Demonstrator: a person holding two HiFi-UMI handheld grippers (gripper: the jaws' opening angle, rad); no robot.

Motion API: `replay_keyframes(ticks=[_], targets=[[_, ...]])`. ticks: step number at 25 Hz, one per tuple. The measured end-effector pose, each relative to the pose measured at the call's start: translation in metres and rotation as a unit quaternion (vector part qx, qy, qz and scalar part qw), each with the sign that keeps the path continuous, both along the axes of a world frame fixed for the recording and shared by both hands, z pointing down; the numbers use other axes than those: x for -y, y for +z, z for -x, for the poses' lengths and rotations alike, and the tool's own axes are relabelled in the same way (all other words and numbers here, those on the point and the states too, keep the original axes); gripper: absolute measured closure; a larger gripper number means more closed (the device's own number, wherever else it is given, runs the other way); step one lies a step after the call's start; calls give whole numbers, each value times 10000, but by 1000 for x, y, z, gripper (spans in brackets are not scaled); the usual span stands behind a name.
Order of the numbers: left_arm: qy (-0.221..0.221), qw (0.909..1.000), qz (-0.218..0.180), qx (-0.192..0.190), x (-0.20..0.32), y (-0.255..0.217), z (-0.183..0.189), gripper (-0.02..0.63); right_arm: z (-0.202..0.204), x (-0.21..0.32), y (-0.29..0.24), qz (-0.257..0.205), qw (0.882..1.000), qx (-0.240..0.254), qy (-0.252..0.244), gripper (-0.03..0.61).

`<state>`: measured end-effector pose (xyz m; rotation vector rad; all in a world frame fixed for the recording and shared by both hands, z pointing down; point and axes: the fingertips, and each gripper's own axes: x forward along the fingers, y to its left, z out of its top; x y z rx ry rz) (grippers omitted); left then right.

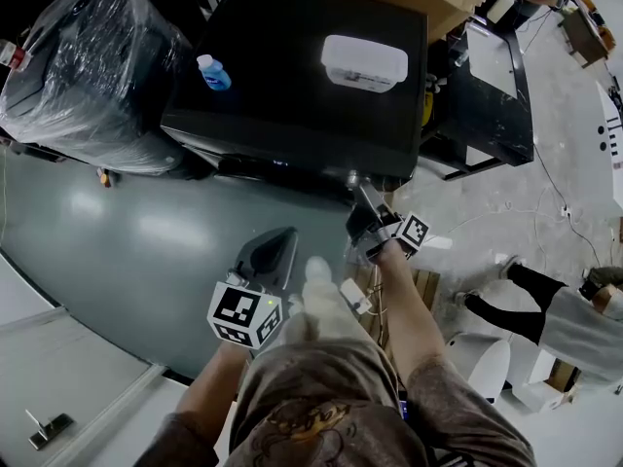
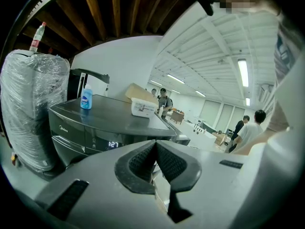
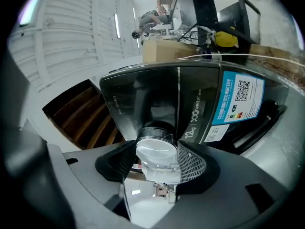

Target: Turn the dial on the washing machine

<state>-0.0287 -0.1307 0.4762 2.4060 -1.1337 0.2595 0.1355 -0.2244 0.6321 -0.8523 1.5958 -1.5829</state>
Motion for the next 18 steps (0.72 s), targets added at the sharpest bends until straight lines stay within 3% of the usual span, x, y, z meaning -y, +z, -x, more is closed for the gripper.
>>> replay_keyframes(ticks=[3,9,15,18], targets=[[-8,10000,7,10,1,1,0,618,-1,1,-1,-88,9999,-34,34,314],[-27,10000,4,22,-1,1,3,618,4,0,-3,-165,9953,-945,-157,310],[-79,10000,-50,-27,0,-3,5,618,4,-14,-4,-60,9900,-1370,-335,310],[-115,9998,-87,-100,2,-8,5,618,6,-28,-12,-78,9822,-1808,-501,310]])
